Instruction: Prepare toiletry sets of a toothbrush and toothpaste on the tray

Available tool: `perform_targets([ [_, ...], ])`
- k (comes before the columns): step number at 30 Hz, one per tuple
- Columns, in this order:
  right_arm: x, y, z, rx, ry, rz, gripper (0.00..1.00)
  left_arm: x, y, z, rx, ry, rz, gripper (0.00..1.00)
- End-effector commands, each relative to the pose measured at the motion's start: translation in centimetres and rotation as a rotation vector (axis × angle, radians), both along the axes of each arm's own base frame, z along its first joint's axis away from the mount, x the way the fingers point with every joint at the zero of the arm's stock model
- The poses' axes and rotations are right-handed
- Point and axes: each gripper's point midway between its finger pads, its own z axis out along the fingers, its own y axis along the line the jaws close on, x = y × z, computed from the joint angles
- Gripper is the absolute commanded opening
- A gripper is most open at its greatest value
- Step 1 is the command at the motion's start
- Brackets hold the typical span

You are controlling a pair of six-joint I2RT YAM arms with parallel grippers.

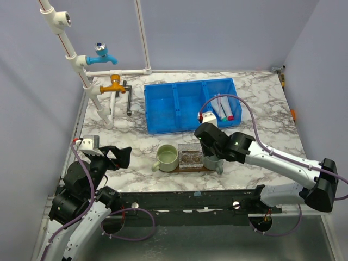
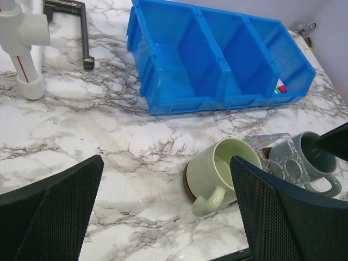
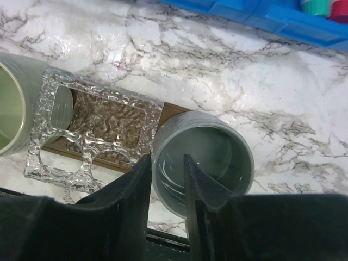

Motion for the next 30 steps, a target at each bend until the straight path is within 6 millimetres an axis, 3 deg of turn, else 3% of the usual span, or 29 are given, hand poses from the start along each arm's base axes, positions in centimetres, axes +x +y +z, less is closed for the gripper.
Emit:
perform_targets([
  [1, 1.0, -0.9, 2.5, -0.020, -0.079, -0.045, 0.34, 0.1, -0.2, -0.1, 0.001, -0.007, -0.013, 0.99],
  [14, 5.4, -0.6, 7.3, -0.040, -0.207, -0.105, 0.37, 0.1, -0.1, -0.1, 0.003, -0.003, -0.006, 0.99],
  [21, 8.7, -1.2, 8.1, -0.047, -0.245, -0.137, 0.38, 0.4, -0.1, -0.4, 0.011, 0.009, 0.002, 0.99],
  [30, 13.8, -3.4, 7.3, -0.014, -0.210, -0.224, 0.38, 0.8, -0.4, -0.9, 0.027, 0.040, -0.002, 0.99],
])
